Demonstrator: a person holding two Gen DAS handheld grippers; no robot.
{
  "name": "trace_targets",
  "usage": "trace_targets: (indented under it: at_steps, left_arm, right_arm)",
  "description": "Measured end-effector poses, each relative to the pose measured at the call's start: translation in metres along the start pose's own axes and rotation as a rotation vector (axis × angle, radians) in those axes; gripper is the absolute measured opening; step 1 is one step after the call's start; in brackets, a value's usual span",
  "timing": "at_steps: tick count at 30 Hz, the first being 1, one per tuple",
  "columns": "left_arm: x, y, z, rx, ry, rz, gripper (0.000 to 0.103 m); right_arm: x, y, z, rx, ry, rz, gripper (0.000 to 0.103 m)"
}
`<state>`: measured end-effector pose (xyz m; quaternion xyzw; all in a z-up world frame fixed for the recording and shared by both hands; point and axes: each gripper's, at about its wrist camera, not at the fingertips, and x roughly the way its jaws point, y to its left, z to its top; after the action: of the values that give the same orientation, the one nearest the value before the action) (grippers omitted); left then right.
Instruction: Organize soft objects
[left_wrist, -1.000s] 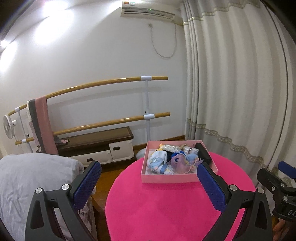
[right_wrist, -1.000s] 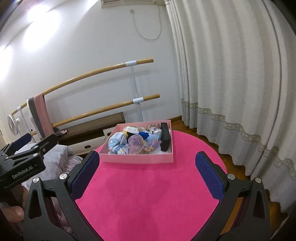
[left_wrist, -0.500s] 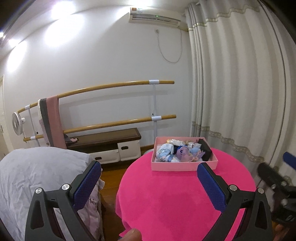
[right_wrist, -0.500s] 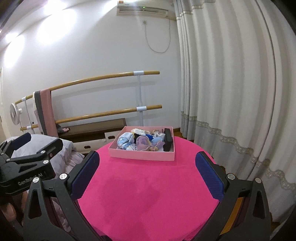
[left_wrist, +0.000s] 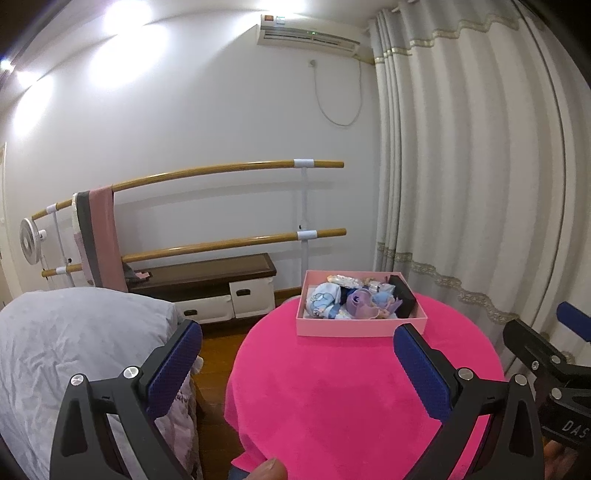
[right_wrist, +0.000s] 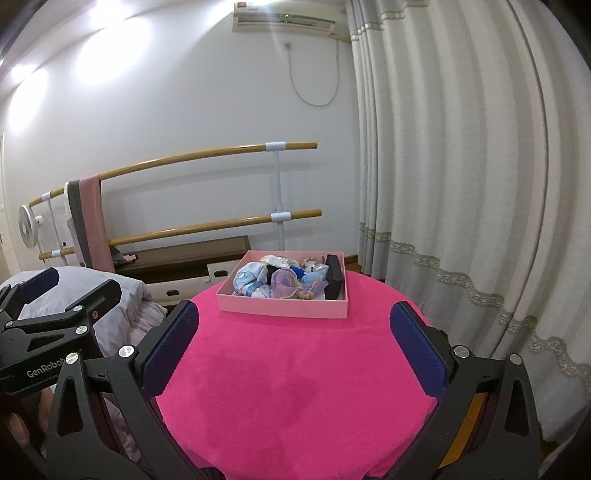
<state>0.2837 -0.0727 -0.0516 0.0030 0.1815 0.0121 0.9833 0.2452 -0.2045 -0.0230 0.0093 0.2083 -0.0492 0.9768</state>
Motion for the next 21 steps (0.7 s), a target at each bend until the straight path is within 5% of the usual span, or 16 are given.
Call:
trace_targets:
  at_steps: [21]
  left_arm:
    - [-0.0019,0.0019,0.0066,-0.016,0.005,-0.011,0.103]
  right_arm:
    - [-0.001,-0.0019,-0.0026,0.006,0.001,-0.005,0.103]
